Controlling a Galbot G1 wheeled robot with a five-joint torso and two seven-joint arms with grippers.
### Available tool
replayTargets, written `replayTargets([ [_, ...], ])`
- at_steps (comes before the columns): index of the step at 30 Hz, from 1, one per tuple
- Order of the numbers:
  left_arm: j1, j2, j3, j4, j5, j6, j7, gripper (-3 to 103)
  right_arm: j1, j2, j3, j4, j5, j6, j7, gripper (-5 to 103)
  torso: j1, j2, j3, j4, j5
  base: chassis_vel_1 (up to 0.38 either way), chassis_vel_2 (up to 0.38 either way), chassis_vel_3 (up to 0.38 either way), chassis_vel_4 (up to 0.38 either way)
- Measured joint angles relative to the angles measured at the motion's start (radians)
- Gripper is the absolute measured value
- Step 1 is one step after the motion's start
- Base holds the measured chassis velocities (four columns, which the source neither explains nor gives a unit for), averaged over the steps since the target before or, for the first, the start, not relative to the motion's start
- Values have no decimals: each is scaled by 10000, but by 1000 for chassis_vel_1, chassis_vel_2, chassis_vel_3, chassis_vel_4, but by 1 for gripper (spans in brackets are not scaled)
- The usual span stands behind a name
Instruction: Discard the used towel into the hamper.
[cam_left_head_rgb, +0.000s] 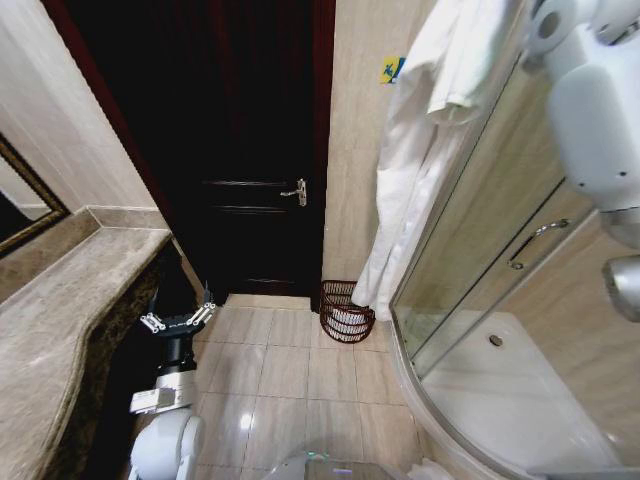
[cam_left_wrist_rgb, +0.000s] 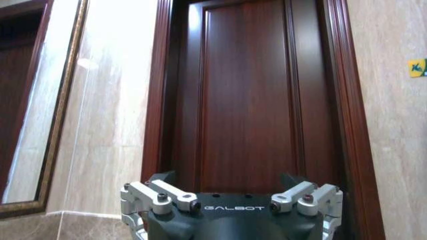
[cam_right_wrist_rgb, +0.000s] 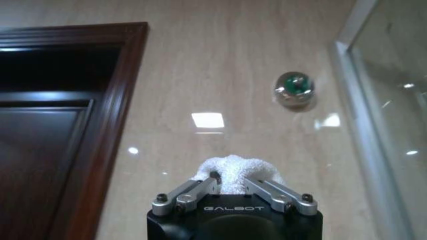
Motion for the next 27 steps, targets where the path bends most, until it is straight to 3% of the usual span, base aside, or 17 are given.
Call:
replayTargets([
  [12, -75, 90, -148, 24, -45, 35, 1, 100, 313, 1179, 397, -2056, -997, 225, -459, 3, 0, 0, 0, -3, 4, 0, 0, 0, 0],
  [27, 274, 296, -700, -364, -363, -41, -9, 100, 439, 2268, 800, -3265, -942, 280, -697, 3, -4, 0, -3, 3, -5, 0, 0, 0, 0],
])
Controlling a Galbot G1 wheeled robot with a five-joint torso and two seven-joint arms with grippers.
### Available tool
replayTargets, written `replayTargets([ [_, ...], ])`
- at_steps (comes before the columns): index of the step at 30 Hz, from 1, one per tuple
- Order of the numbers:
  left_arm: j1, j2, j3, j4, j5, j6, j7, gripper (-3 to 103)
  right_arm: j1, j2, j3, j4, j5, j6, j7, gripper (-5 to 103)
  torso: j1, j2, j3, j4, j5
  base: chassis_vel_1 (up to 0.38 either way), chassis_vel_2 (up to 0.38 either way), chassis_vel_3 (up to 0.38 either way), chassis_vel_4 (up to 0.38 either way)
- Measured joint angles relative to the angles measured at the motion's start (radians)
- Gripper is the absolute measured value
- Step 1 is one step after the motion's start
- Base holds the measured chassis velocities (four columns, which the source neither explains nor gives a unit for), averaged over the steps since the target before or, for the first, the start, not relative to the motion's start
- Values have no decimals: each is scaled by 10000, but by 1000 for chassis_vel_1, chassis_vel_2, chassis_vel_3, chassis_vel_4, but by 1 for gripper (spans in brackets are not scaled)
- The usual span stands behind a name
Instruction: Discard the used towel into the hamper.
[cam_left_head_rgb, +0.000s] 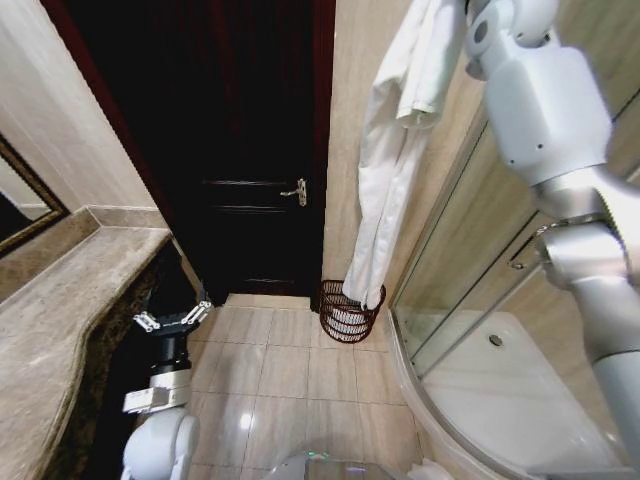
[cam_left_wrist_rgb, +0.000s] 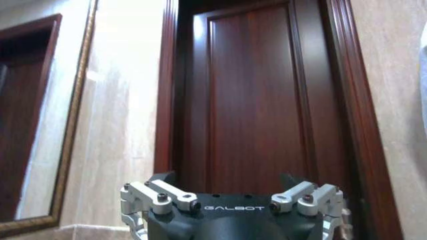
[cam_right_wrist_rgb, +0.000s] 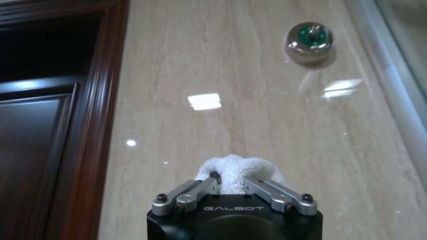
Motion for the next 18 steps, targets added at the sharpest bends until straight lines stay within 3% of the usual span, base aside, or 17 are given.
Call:
replayTargets([
  [18, 169, -170, -30, 234, -34, -407, -35, 100, -1916, -1044, 198, 1615, 36, -92, 193, 3, 2, 0, 2, -4, 7, 0, 0, 0, 0],
])
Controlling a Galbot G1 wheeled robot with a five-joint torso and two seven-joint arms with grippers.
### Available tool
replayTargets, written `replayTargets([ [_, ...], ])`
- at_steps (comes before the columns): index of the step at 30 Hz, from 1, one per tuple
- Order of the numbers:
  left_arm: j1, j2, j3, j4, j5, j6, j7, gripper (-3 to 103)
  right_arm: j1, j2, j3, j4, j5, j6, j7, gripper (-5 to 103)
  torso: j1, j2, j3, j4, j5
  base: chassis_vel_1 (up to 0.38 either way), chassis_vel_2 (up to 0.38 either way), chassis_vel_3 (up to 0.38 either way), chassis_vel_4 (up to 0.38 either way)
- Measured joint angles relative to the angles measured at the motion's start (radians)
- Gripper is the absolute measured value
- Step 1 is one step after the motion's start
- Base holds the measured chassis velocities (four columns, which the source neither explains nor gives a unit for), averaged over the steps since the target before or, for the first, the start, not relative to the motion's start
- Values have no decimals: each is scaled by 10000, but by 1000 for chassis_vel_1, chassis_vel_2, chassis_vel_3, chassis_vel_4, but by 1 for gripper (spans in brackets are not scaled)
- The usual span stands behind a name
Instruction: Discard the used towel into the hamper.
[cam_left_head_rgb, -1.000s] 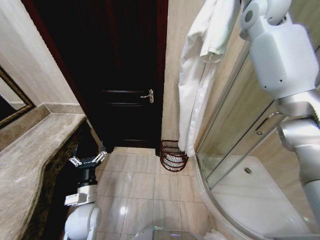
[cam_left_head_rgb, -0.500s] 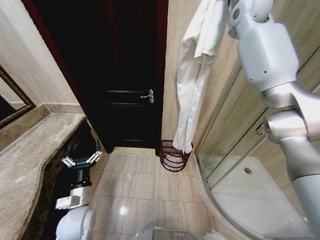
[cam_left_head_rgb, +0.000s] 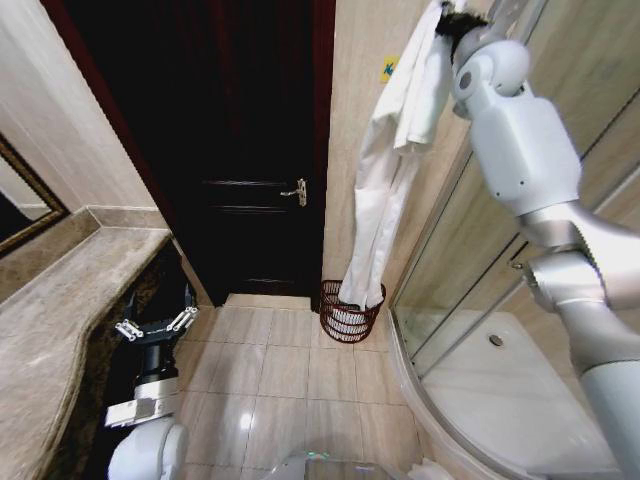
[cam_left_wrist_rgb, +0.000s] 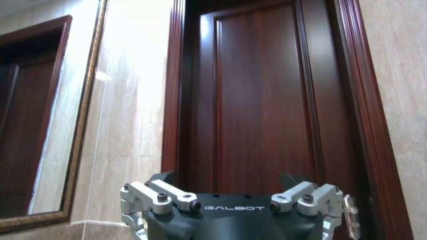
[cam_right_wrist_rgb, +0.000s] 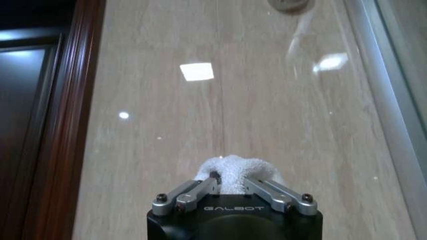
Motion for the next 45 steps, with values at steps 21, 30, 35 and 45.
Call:
replayTargets([
  [21, -77, -41, 294, 332, 203, -113, 1, 100, -2808, -1598, 885, 2332, -93, 73, 6, 3, 0, 0, 0, -2, 4, 0, 0, 0, 0],
  [30, -250, -140, 538, 650, 409, -80, 8, 100, -3921, -1778, 1496, 2914, -121, 42, -39, 3, 0, 0, 0, 0, 0, 0, 0, 0, 0],
  [35, -262, -203, 649, 726, 525, -77, 7, 100, -4528, -1711, 1716, 3278, -249, -23, 66, 3, 0, 0, 0, 0, 2, 0, 0, 0, 0],
  [45, -234, -476, 914, 592, 929, -35, 6, 100, -5032, -1032, 1738, 3183, -611, -25, 39, 3, 0, 0, 0, 1, 1, 0, 0, 0, 0],
])
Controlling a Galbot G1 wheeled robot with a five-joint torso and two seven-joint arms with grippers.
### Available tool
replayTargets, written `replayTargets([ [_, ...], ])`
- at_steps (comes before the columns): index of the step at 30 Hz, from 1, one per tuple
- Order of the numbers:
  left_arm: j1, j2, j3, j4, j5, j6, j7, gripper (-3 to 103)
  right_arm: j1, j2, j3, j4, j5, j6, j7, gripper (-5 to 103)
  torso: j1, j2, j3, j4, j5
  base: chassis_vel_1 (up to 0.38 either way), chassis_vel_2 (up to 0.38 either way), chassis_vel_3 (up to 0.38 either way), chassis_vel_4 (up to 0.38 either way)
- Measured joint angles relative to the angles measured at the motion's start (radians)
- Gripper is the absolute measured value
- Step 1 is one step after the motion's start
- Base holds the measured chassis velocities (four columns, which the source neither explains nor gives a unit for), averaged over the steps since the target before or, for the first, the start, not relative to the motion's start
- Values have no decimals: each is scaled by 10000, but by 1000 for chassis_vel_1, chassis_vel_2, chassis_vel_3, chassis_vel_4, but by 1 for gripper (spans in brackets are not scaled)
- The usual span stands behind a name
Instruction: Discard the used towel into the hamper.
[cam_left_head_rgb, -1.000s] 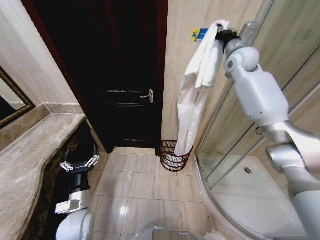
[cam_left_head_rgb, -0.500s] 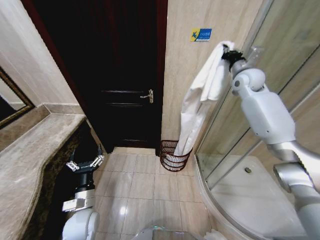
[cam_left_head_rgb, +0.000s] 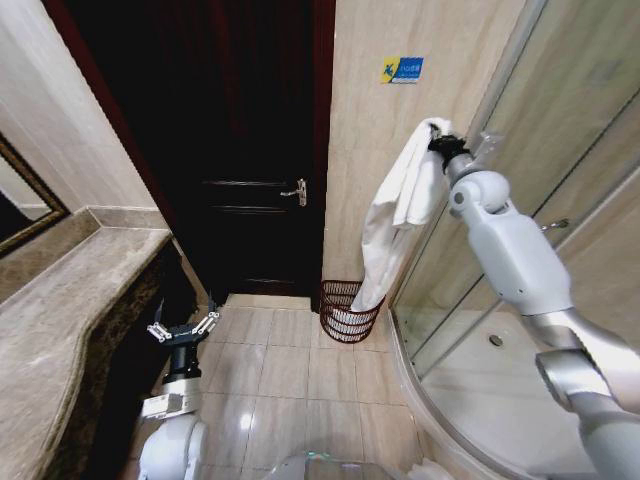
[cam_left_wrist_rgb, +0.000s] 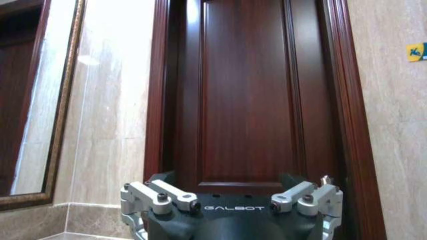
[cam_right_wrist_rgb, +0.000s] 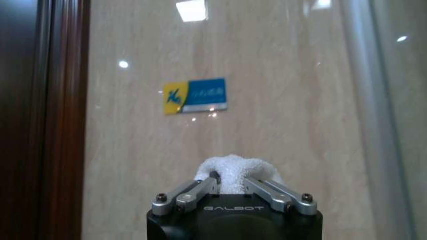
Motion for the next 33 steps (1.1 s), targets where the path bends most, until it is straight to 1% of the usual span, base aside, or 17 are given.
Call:
replayTargets([
  [1, 0, 0, 0, 0, 0, 0, 0, 100, 0, 0, 0, 0, 0, 0, 0, 3, 0, 0, 0, 0, 0, 0, 0, 0, 0],
  [4, 94, -73, -2, -29, 41, -20, -1, 100, -218, 394, 14, -140, -278, 36, 34, 3, 0, 0, 0, 3, -3, 0, 0, 0, 0],
  [7, 147, -59, -36, -25, 34, -55, -3, 100, -502, 474, 157, -120, -454, 56, 21, 3, 0, 0, 0, 1, 0, 0, 0, 0, 0],
  [10, 150, -28, -60, 35, 27, -81, -4, 100, -783, 482, 316, -28, -582, 88, -49, 3, 0, 0, 0, -5, 1, 0, 0, 0, 0],
  [19, 185, -61, -40, 162, 25, -197, -8, 100, -1593, 600, 712, 48, -968, 204, -304, 3, 0, 0, 0, -3, 0, 0, 0, 0, 0],
  [33, 272, -82, -62, 242, 28, -339, -11, 100, -3176, 1319, 1366, 32, -1706, 503, -725, 3, 0, 0, -1, -3, -1, 0, 0, 0, 0],
])
